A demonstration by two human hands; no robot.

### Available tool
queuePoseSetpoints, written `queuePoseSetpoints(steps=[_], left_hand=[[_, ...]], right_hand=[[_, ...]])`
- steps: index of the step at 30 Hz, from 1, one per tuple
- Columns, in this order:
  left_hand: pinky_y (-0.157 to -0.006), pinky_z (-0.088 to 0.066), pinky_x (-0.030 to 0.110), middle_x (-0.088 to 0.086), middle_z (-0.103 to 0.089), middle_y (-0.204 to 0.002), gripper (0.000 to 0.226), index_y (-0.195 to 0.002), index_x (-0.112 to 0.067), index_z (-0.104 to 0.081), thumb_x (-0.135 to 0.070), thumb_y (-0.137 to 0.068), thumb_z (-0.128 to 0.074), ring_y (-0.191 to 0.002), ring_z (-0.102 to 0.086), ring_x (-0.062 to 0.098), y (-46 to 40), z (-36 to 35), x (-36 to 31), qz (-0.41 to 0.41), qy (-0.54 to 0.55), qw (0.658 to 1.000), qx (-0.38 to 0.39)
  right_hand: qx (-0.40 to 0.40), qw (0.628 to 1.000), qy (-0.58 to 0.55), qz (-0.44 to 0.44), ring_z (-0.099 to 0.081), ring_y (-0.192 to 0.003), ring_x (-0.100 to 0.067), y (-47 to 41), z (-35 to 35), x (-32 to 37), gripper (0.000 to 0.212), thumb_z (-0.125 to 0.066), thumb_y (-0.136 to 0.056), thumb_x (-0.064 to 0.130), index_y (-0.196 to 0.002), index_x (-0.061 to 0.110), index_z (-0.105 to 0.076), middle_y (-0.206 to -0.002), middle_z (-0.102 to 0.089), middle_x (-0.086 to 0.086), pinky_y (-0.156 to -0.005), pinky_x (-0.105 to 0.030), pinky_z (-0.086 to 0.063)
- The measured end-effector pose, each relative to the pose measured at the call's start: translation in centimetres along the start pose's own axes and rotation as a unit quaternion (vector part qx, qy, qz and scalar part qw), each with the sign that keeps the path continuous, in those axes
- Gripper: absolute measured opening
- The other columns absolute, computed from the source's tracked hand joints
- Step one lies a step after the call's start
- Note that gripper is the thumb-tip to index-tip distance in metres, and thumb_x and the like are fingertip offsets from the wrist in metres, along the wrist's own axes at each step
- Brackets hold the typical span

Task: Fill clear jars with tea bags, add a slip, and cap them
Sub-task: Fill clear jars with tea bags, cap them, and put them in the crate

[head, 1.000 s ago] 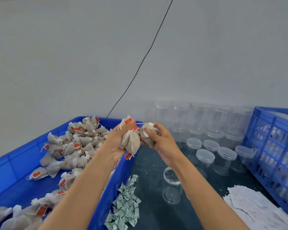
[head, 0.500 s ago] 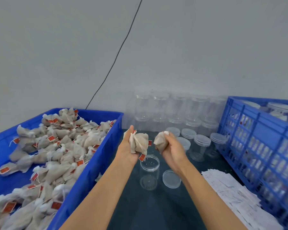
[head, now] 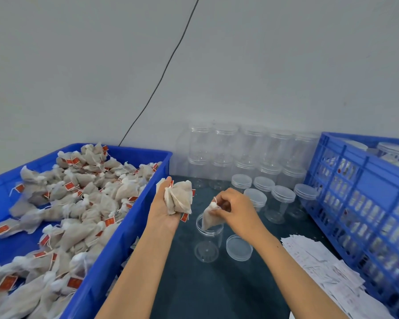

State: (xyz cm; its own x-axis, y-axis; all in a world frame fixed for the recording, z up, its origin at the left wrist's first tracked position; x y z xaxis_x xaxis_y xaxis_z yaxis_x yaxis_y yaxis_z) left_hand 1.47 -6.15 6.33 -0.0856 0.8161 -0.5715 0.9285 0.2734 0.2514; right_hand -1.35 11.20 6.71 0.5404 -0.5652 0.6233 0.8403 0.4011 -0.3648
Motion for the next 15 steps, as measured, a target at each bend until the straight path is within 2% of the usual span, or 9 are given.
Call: queuePoseSetpoints(steps=[2,5,9,12,15], left_hand=[[-0.065,-0.051,0.034,0.015,-0.063,-0.112,0.051,-0.134,-0.006,-0.048,-0.032,-0.093,-0.060,-0.091,-0.063,0.024,0.1,0.0,0.2,0.009,0.008,1.000,-0.002],[-0.064,-0.052,0.035,0.016,-0.060,-0.125,0.052,-0.136,-0.008,-0.048,-0.031,-0.092,-0.062,-0.093,-0.064,0.025,0.2,0.2,0.4,0.016,0.019,1.000,-0.010],[-0.065,-0.053,0.036,0.015,-0.064,-0.110,0.049,-0.132,-0.009,-0.052,-0.030,-0.090,-0.065,-0.091,-0.065,0.026,0.2,0.6,0.6,0.024,0.031,0.999,-0.019],[-0.062,-0.056,0.035,0.014,-0.065,-0.101,0.048,-0.132,-0.009,-0.053,-0.031,-0.090,-0.064,-0.085,-0.065,0.025,0.3,0.7,0.8,0.030,0.034,0.999,-0.013],[-0.057,-0.057,0.032,0.012,-0.064,-0.096,0.049,-0.133,-0.009,-0.052,-0.031,-0.091,-0.064,-0.082,-0.065,0.023,0.2,0.9,0.8,0.030,0.035,0.999,-0.010]], right_hand=[[0.004,0.999,0.036,0.026,-0.057,-0.084,-0.011,-0.1,0.2,0.3,0.009,-0.072,-0.085,0.021,-0.091,0.019,-0.066,-0.094,-0.061,0.004,-0.072,-0.016,-0.044],[0.028,0.993,0.090,0.067,-0.057,-0.085,-0.012,-0.5,0.8,0.9,0.007,-0.068,-0.086,0.020,-0.093,0.018,-0.067,-0.094,-0.063,0.004,-0.077,-0.025,-0.048],[0.073,0.978,0.150,0.126,-0.056,-0.085,-0.014,-0.8,1.1,1.9,0.007,-0.062,-0.088,0.014,-0.093,0.018,-0.066,-0.093,-0.062,0.006,-0.073,-0.026,-0.044],[0.085,0.959,0.202,0.179,-0.058,-0.087,-0.015,-1.0,1.3,2.4,0.013,-0.058,-0.090,0.011,-0.096,0.019,-0.066,-0.097,-0.064,0.006,-0.075,-0.029,-0.047],[0.126,0.949,0.226,0.179,-0.058,-0.089,-0.016,-1.2,0.9,2.8,0.012,-0.056,-0.091,0.013,-0.097,0.020,-0.064,-0.099,-0.064,0.006,-0.077,-0.033,-0.047]])
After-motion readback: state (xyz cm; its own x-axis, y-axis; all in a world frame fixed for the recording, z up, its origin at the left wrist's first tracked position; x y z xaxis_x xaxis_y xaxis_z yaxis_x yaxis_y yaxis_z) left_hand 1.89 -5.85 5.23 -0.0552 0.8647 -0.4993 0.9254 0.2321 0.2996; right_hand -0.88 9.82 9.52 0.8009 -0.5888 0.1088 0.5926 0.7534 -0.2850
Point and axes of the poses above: each hand's wrist, its own y-axis away from the middle knuckle, its own z-axis out of the back of the hand, x = y × z, the point moved 1 cm from there along -y, towards the middle knuckle
